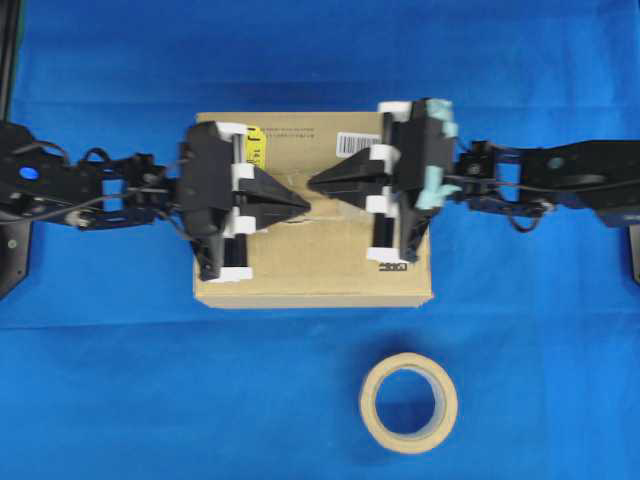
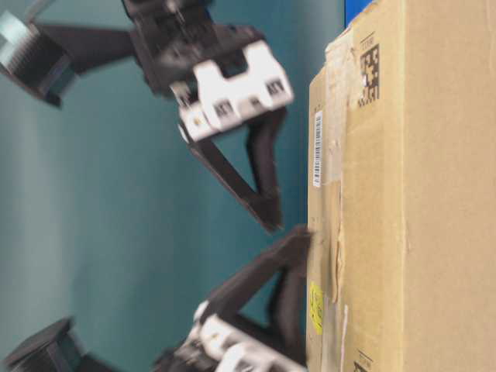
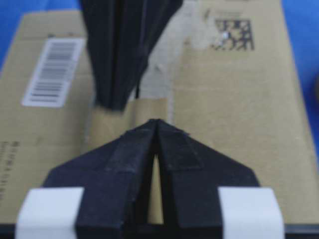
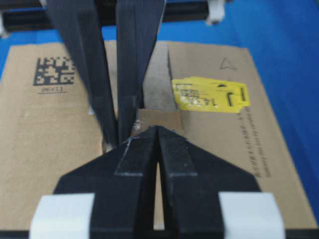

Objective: Apply tape along the seams of the closed cardboard box to seal it securely.
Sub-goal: 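Press and smooth the tape along the seam with both grippers toward each other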

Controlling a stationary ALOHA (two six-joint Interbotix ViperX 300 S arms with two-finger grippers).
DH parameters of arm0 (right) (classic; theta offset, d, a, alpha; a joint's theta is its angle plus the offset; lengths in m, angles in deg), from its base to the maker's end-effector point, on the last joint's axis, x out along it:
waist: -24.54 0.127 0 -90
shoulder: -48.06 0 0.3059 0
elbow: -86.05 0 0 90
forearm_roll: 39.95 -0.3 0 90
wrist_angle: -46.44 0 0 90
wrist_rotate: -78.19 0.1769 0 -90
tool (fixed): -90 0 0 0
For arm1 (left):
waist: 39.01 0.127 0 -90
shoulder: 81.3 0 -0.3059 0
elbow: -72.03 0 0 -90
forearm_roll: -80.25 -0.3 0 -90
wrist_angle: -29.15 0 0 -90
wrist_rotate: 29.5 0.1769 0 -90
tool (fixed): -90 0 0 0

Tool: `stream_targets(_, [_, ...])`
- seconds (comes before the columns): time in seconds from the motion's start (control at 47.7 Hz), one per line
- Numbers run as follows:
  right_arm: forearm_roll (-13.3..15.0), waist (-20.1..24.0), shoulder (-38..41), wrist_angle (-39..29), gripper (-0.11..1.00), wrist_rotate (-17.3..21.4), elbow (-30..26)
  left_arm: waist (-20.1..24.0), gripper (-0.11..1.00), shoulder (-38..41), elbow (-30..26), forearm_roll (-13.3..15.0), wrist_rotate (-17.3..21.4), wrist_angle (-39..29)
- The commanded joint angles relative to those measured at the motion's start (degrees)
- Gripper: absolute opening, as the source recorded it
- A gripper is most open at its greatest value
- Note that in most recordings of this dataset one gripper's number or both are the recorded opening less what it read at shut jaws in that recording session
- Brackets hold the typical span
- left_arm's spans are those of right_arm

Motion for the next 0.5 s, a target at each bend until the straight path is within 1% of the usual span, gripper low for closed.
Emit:
stream_targets(0.0, [0.00,0.18,1.67,0.18,-0.01,-0.09,-2.72,-0.09,0.00,0.97,-1.49,-0.18,0.00,0.53])
stream_targets(0.21, [-0.35,0.44,5.63,0.09,-0.01,0.79,-4.13,-0.09,0.00,2.46,-0.97,-0.18,0.00,2.11])
stream_targets(0.378, [-1.93,1.58,6.50,0.09,-0.01,1.05,-2.72,0.18,0.00,2.46,1.23,-0.09,-2.55,2.46])
stream_targets(0.482, [-3.43,2.29,6.50,0.09,-0.01,1.05,-1.41,-0.44,0.00,1.85,3.96,0.35,-2.72,2.46])
